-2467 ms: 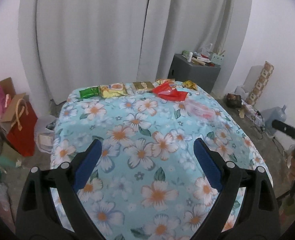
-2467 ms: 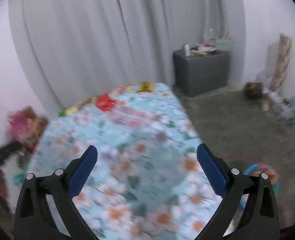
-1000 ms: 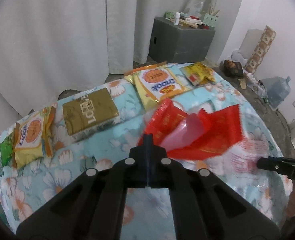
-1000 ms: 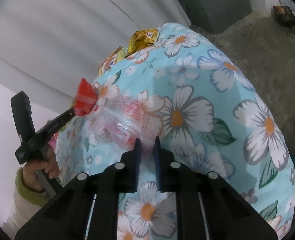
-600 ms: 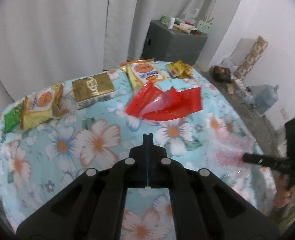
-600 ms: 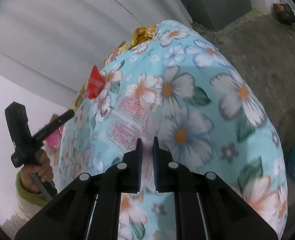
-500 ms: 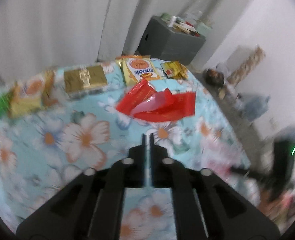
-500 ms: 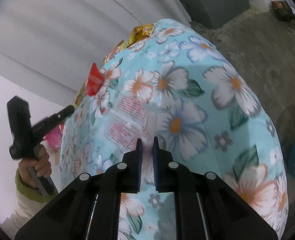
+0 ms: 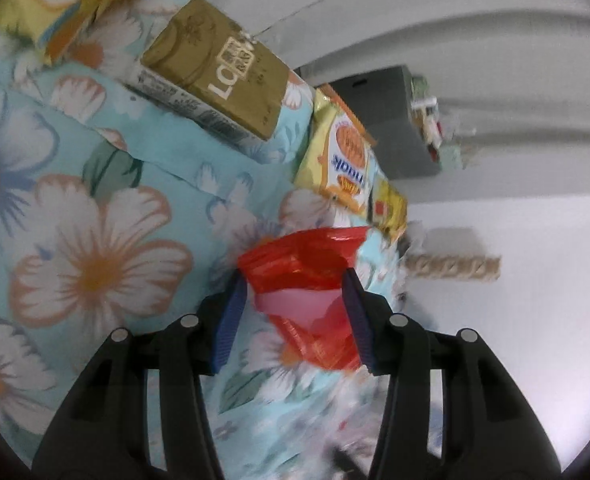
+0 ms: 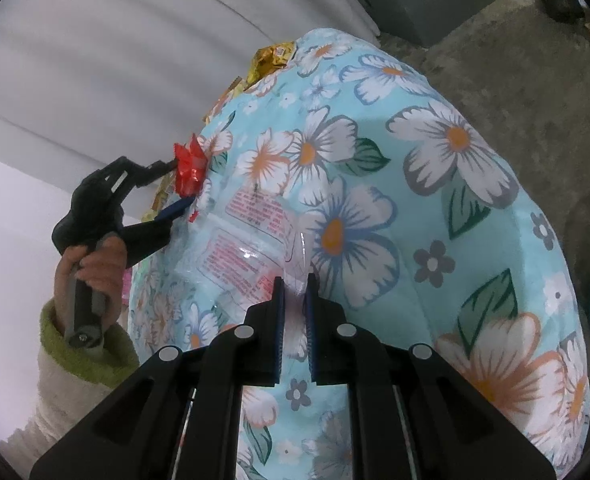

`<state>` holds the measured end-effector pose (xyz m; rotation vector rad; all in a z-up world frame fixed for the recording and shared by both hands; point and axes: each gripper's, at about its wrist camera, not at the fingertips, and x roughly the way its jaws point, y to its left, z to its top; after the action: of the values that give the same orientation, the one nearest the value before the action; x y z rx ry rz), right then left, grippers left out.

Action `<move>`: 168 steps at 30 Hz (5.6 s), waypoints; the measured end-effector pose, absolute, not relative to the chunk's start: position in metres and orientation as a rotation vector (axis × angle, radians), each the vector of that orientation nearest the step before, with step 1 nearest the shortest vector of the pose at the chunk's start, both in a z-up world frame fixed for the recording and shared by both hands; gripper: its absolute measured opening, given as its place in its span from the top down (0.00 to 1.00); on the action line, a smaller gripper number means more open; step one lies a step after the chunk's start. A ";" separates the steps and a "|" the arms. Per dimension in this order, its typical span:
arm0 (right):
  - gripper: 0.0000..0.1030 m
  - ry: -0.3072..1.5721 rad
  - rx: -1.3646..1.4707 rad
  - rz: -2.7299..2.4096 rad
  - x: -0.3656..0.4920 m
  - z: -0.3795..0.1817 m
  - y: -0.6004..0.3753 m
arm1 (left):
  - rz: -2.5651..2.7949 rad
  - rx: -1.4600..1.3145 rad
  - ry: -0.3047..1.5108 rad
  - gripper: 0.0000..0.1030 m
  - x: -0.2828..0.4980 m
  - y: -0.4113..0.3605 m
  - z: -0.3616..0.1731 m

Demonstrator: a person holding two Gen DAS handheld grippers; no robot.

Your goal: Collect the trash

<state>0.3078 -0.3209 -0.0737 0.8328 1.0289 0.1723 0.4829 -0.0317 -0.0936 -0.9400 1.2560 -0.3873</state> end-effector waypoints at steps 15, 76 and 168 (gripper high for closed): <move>0.91 1.015 0.845 0.206 0.298 -0.067 -0.323 | -0.319 -0.974 1.153 0.99 0.447 -0.004 -0.087; 0.93 0.659 0.796 0.021 0.052 0.072 -0.361 | -0.725 -0.381 0.666 1.00 0.144 -0.023 0.099; 0.06 0.860 0.037 -0.409 -0.026 0.009 -0.208 | -0.108 0.101 0.903 0.08 0.006 -0.014 0.012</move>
<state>-0.0264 -0.2078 0.0087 0.0370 0.8597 -0.4095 0.0059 -0.0138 0.0118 0.1006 0.9025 -0.1079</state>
